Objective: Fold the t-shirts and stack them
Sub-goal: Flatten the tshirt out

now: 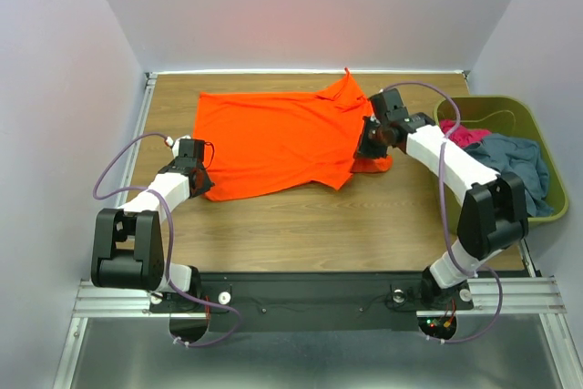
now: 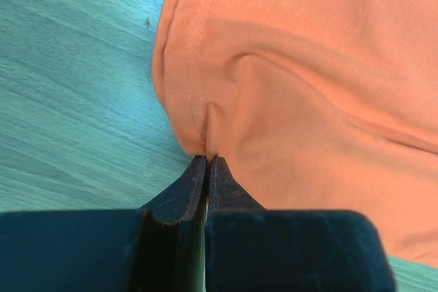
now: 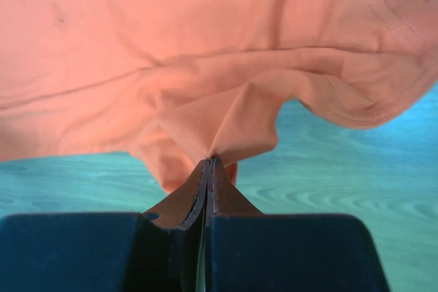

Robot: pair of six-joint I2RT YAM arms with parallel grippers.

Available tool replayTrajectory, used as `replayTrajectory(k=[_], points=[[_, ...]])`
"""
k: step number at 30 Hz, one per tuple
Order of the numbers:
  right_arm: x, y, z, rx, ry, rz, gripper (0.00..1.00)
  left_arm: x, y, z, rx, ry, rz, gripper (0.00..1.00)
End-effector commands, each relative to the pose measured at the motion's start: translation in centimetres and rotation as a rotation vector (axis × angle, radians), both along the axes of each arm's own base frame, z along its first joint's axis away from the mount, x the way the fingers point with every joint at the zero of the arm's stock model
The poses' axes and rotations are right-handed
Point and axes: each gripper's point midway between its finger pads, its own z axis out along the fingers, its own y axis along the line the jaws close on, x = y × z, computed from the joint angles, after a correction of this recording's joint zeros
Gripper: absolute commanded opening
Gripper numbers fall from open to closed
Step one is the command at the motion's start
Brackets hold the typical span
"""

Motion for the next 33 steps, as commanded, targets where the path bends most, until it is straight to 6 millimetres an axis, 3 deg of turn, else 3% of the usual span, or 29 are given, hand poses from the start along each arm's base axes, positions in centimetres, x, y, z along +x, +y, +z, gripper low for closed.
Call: replayTrajectory(k=[1, 8, 9, 10, 14, 15, 16, 19, 25, 26, 27, 29, 30, 33], points=[[-0.4, -0.5, 0.5, -0.048, 0.074, 0.021, 0.01, 1.1, -0.1, 1.5, 0.007, -0.054, -0.009, 0.05], [4.6, 2.5, -0.9, -0.03, 0.093, 0.063, 0.05, 1.0, -0.5, 1.1, 0.007, -0.038, -0.029, 0.05], [6.2, 3.1, 0.1, -0.017, 0.059, 0.065, 0.06, 1.0, -0.6, 1.1, 0.007, -0.036, -0.03, 0.05], [6.8, 3.4, -1.2, -0.023, 0.08, 0.066, 0.1, 1.0, -0.7, 1.0, 0.007, -0.033, -0.034, 0.05], [9.9, 4.5, -1.8, -0.018, 0.062, 0.059, 0.22, 1.0, -0.9, 1.0, 0.007, -0.031, -0.042, 0.05], [10.9, 5.1, -1.0, -0.004, 0.033, 0.063, 0.31, 1.0, -1.0, 0.9, 0.007, -0.03, -0.045, 0.05], [11.1, 5.5, -1.6, -0.001, 0.041, 0.083, 0.34, 1.0, -1.0, 0.9, 0.007, -0.03, -0.045, 0.05], [11.9, 6.6, -0.3, -0.007, -0.017, 0.135, 0.42, 1.0, -1.0, 0.8, 0.006, -0.026, -0.046, 0.05], [10.8, 4.0, 2.5, -0.083, -0.112, 0.085, 0.51, 1.1, -1.3, 0.9, -0.002, -0.031, -0.052, 0.05], [10.5, 3.4, 2.6, -0.105, -0.119, 0.07, 0.52, 1.1, -1.3, 0.9, -0.003, -0.029, -0.053, 0.05], [9.5, 2.8, 1.3, -0.117, -0.091, 0.068, 0.53, 1.1, -1.3, 0.9, -0.003, -0.031, -0.053, 0.05], [8.3, 2.4, 2.0, -0.114, -0.102, 0.073, 0.55, 1.2, -1.4, 0.9, -0.007, -0.032, -0.055, 0.05], [7.2, 1.9, 0.6, -0.124, -0.073, 0.078, 0.55, 1.1, -1.4, 0.9, -0.007, -0.03, -0.057, 0.05], [5.9, 2.1, 0.5, -0.095, -0.102, 0.13, 0.58, 1.2, -1.5, 0.9, -0.008, -0.033, -0.059, 0.05]])
